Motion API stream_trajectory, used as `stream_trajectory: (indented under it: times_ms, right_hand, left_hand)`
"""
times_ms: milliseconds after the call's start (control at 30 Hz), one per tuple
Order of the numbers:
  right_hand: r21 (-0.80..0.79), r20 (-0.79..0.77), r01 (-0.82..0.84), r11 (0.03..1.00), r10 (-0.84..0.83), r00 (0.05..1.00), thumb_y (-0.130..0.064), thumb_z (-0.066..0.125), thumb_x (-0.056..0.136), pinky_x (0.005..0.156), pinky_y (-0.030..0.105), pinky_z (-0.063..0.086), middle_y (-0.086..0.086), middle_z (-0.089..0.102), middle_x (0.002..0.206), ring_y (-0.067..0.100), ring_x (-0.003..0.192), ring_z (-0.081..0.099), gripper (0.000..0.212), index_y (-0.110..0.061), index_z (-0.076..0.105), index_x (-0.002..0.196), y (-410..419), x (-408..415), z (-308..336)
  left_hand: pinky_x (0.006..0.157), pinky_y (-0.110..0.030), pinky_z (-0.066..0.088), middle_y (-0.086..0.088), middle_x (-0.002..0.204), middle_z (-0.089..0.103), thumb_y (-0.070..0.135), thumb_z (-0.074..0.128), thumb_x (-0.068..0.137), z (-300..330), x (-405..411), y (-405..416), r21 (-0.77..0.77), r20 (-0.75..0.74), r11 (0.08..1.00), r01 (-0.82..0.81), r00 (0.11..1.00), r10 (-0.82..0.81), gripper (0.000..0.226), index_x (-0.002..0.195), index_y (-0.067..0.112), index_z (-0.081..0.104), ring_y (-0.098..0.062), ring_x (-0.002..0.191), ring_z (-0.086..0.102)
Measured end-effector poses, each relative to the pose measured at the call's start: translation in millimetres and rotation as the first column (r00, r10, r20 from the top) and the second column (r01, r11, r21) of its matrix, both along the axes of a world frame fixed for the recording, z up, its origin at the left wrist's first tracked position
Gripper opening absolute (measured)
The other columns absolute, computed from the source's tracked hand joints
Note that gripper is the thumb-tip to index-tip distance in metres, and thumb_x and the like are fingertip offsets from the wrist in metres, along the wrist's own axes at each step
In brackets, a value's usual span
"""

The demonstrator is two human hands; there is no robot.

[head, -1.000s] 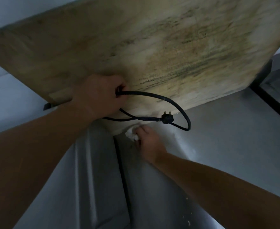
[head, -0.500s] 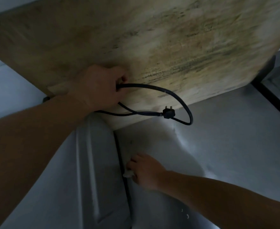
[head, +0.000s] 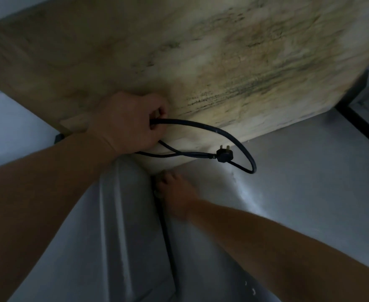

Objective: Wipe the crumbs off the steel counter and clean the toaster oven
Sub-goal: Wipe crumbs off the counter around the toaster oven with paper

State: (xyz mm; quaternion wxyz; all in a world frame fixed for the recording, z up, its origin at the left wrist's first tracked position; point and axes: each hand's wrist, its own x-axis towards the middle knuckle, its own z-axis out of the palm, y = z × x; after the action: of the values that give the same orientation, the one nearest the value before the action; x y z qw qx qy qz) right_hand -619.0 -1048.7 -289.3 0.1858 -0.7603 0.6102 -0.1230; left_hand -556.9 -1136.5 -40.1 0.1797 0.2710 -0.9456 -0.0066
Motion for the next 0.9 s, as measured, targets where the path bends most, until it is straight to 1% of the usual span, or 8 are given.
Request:
stream_trajectory:
  times_ms: [100,233,333,433,600,667,767,900]
  right_hand:
    - [0.032,0.010,-0.109,0.994,0.109,0.994,-0.044,0.034,0.075,0.083,0.046,0.045,0.007,0.053,0.109,0.034,0.097,0.047,0.049,-0.019,0.057,0.110,52.8,9.6,-10.2]
    - [-0.050,-0.058,-0.394,0.918,0.391,0.919,-0.038,0.064,0.075,0.075,0.036,0.042,-0.005,0.054,0.091,0.025,0.092,0.049,0.022,-0.025,0.057,0.090,132.4,4.0,-0.5]
    - [-0.120,0.058,-0.269,0.956,0.277,0.959,-0.034,0.073,0.067,0.076,0.031,0.044,-0.004,0.059,0.093,0.019,0.087,0.051,0.028,-0.026,0.061,0.091,136.4,-11.4,4.4]
    - [-0.148,0.220,-0.003,0.989,0.036,0.975,-0.020,0.071,0.072,0.076,0.034,0.052,0.008,0.060,0.102,0.029,0.089,0.058,0.037,-0.016,0.063,0.108,92.9,-30.2,17.2]
    - [-0.141,0.163,0.160,0.977,-0.137,0.977,-0.012,0.070,0.080,0.089,0.038,0.046,0.015,0.061,0.114,0.035,0.103,0.057,0.034,-0.009,0.065,0.114,23.6,-54.4,23.0]
    - [-0.068,0.063,0.159,0.985,-0.155,0.986,-0.020,0.064,0.085,0.093,0.038,0.042,0.013,0.058,0.120,0.034,0.110,0.053,0.037,-0.011,0.062,0.121,25.9,-52.5,16.5]
    - [-0.064,-0.052,0.058,0.996,-0.061,0.997,-0.032,0.062,0.081,0.086,0.041,0.045,0.008,0.056,0.113,0.032,0.101,0.051,0.041,-0.015,0.059,0.118,62.5,-35.8,9.5]
    - [-0.048,-0.001,-0.161,0.986,0.161,0.987,-0.037,0.056,0.072,0.078,0.035,0.049,0.000,0.057,0.105,0.025,0.094,0.053,0.034,-0.025,0.057,0.104,145.8,-13.0,4.1]
  left_hand:
    - [0.061,-0.037,0.057,0.003,0.072,0.069,0.044,0.047,0.072,0.8,1.9,-0.1,0.004,-0.005,1.000,0.023,1.000,-0.023,0.037,0.092,0.022,0.069,-0.024,0.062,0.067]
    - [0.061,-0.037,0.058,0.004,0.073,0.070,0.044,0.048,0.076,3.0,3.4,0.6,0.025,0.029,0.999,0.042,0.999,-0.043,0.037,0.095,0.020,0.069,-0.023,0.063,0.067]
    - [0.062,-0.036,0.057,0.003,0.074,0.070,0.043,0.049,0.076,2.1,1.8,3.2,0.032,0.025,0.999,0.007,1.000,-0.008,0.036,0.095,0.021,0.069,-0.023,0.064,0.067]
    - [0.064,-0.039,0.057,0.001,0.078,0.071,0.047,0.046,0.075,4.3,0.8,5.2,0.030,0.030,1.000,0.001,1.000,-0.002,0.042,0.100,0.021,0.069,-0.024,0.067,0.067]
    - [0.066,-0.032,0.056,0.003,0.073,0.070,0.051,0.045,0.070,8.2,0.2,5.5,0.048,0.081,0.999,-0.023,0.997,0.019,0.055,0.113,0.026,0.067,-0.023,0.066,0.066]
    - [0.067,-0.030,0.053,0.002,0.073,0.069,0.054,0.044,0.067,9.2,-1.1,6.8,0.064,0.077,0.997,-0.038,0.996,0.033,0.061,0.117,0.027,0.066,-0.023,0.066,0.065]
    - [0.069,-0.031,0.053,0.000,0.076,0.070,0.051,0.049,0.070,11.3,-2.2,8.0,0.054,0.099,0.997,-0.046,0.994,0.040,0.058,0.119,0.026,0.066,-0.026,0.070,0.067]
    - [0.070,-0.031,0.053,0.001,0.078,0.069,0.056,0.044,0.068,14.3,-0.4,6.7,0.084,0.122,0.996,-0.027,0.992,0.017,0.065,0.122,0.026,0.065,-0.026,0.071,0.066]
